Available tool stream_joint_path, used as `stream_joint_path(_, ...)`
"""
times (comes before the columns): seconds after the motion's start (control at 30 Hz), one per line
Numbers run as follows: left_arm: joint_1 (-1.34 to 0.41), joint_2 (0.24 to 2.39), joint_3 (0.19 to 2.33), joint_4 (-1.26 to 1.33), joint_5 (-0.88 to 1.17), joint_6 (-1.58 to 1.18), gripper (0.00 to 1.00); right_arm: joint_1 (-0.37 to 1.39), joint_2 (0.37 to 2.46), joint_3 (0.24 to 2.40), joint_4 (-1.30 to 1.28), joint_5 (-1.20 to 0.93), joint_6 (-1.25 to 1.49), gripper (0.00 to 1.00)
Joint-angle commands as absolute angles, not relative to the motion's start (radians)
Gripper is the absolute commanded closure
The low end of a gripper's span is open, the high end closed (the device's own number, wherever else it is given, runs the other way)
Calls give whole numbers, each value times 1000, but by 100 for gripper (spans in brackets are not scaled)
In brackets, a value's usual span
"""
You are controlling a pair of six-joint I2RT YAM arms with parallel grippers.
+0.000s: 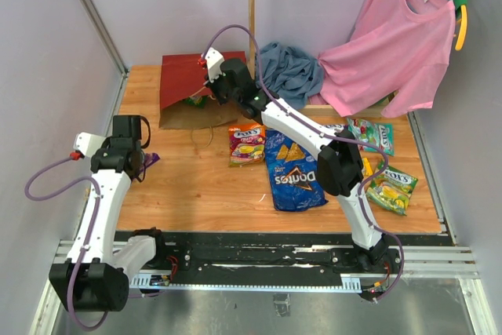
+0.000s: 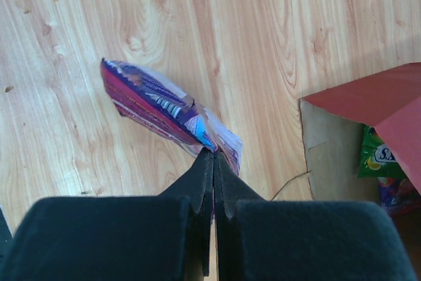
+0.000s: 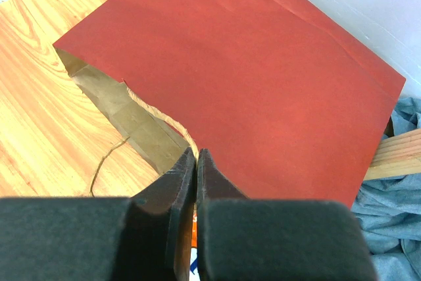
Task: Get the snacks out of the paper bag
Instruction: Place the snack at the center of the board.
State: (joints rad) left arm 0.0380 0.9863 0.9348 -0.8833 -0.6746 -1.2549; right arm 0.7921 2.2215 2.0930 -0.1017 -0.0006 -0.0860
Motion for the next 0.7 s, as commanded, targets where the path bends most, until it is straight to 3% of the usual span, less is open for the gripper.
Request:
stream_joint_path(0.0, 43, 949, 950, -920, -708, -1237, 99, 799, 2189, 2091, -79, -6, -79, 99)
stream_joint_path(0.67, 43, 1077, 960, -906, -640, -1150, 98, 805, 2188, 2092, -89, 0, -73, 99)
